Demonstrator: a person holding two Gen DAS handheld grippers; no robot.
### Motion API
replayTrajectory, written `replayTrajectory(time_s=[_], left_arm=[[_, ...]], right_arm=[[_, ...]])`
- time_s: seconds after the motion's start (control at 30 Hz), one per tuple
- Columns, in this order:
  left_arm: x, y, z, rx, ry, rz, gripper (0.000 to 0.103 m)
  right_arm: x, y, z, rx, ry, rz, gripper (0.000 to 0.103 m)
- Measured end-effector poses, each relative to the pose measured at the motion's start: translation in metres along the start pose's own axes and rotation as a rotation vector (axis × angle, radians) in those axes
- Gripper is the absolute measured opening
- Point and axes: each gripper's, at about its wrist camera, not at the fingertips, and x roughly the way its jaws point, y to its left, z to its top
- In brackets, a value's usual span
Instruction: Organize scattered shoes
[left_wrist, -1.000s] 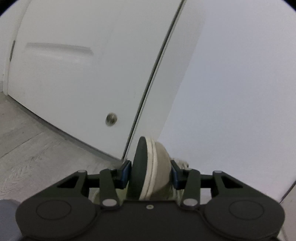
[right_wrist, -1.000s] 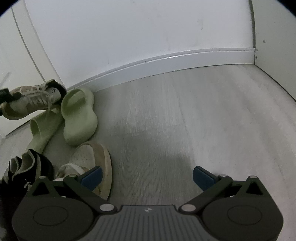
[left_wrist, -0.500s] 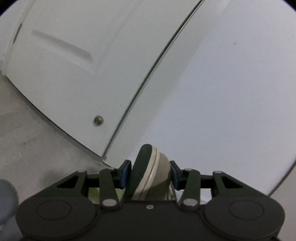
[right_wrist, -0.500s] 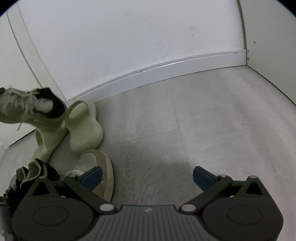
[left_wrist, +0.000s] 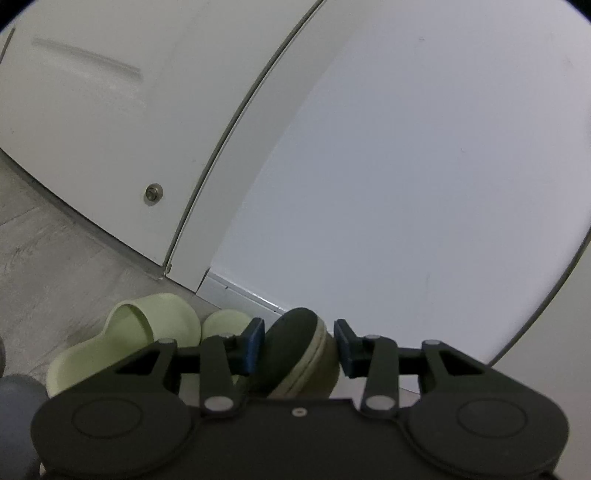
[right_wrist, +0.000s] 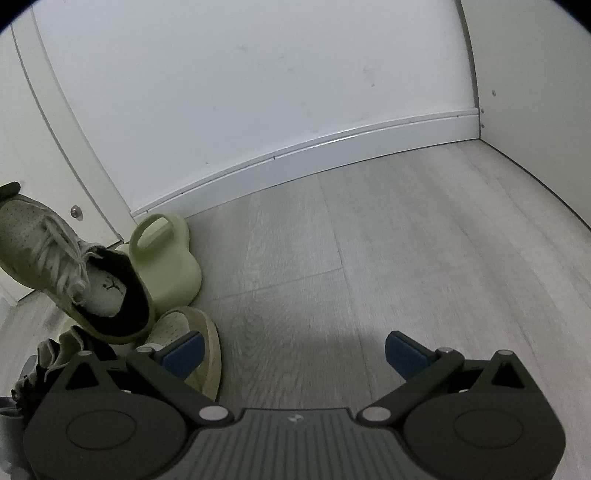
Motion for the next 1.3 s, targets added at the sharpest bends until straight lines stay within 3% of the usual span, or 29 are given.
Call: replayTrajectory(time_s=[0.13, 0.3, 0.5, 0.83, 1.03, 1.3], left_arm=[[0.01, -0.006, -0.002, 0.069, -0.02, 0.03, 0.043], [0.007, -0.023, -0.027, 0.237, -0.068, 0.083, 0.056], [0.022, -0.02, -0.057, 0.269, 0.015, 0.028, 0.062], [0.008, -0.03, -0.069, 0.362, 0.007, 0.005, 0.049], [-0.01, -0.034, -0.058, 0.333, -0.038, 0.007, 0.047], [-0.037, -0.065, -0.035, 0.385, -0.117, -0.067, 0.046]], right_arm=[[0.0, -0.001, 0.0, 0.004, 0.001, -0.005, 0.103], [0.003, -0.003, 0.001, 0.02, 0.008, -0.006, 0.103], [0.007, -0.002, 0.001, 0.007, 0.021, 0.007, 0.103], [0.012, -0.004, 0.001, -0.004, 0.029, -0.004, 0.103], [0.012, -0.001, 0.0, -0.009, 0.028, 0.004, 0.103], [0.006, -0.003, -0.001, -0.001, 0.013, 0.005, 0.103]])
